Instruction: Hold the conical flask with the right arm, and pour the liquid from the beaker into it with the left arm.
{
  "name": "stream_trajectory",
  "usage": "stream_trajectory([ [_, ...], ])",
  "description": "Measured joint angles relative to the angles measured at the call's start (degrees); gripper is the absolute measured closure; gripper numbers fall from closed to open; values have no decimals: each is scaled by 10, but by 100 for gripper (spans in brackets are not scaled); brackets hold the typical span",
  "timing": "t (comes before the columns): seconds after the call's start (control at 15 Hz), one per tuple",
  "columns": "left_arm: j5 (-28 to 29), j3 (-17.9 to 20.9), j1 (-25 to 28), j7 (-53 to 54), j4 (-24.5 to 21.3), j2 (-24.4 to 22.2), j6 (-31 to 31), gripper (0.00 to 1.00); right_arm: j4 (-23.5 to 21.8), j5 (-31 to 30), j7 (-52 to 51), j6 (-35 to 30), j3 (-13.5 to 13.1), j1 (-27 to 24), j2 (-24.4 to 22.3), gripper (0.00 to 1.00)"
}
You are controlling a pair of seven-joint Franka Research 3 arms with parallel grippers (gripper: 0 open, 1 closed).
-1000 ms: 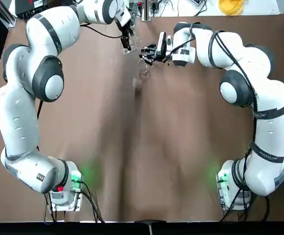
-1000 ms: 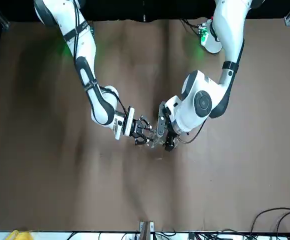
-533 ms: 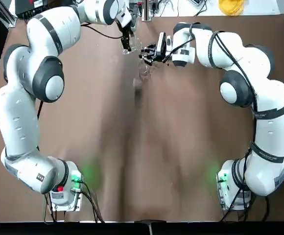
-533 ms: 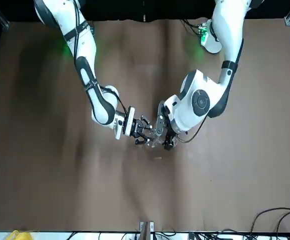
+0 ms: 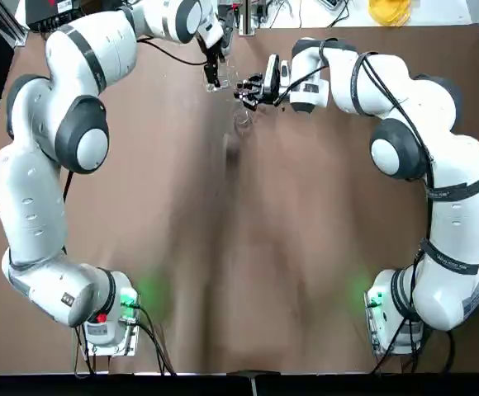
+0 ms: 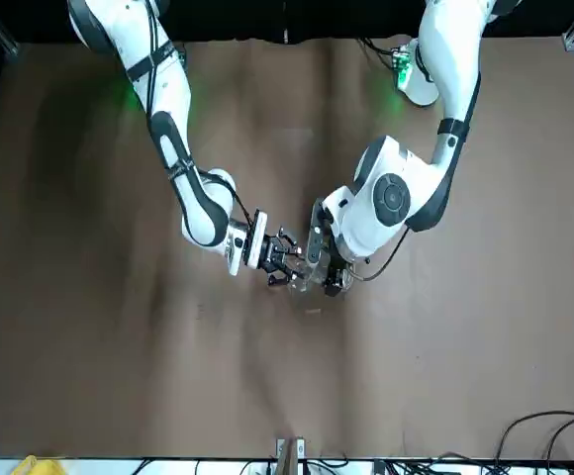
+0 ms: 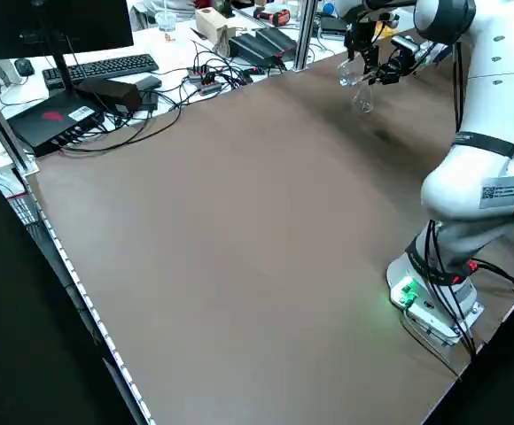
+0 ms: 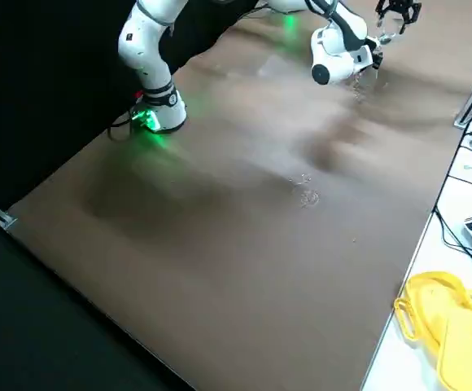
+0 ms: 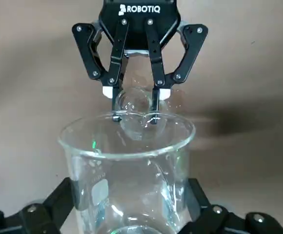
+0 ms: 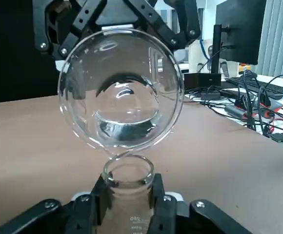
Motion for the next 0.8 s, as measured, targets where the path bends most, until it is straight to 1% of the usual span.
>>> stream_trajectory([
  [0.27, 16, 0, 0, -10, 0, -1, -1, 4, 0, 0, 0, 0, 0, 0, 0, 61],
  [0.8, 25, 0, -7, -15, 0, -3, -3, 4, 0, 2, 0, 1, 0, 0, 0, 61],
])
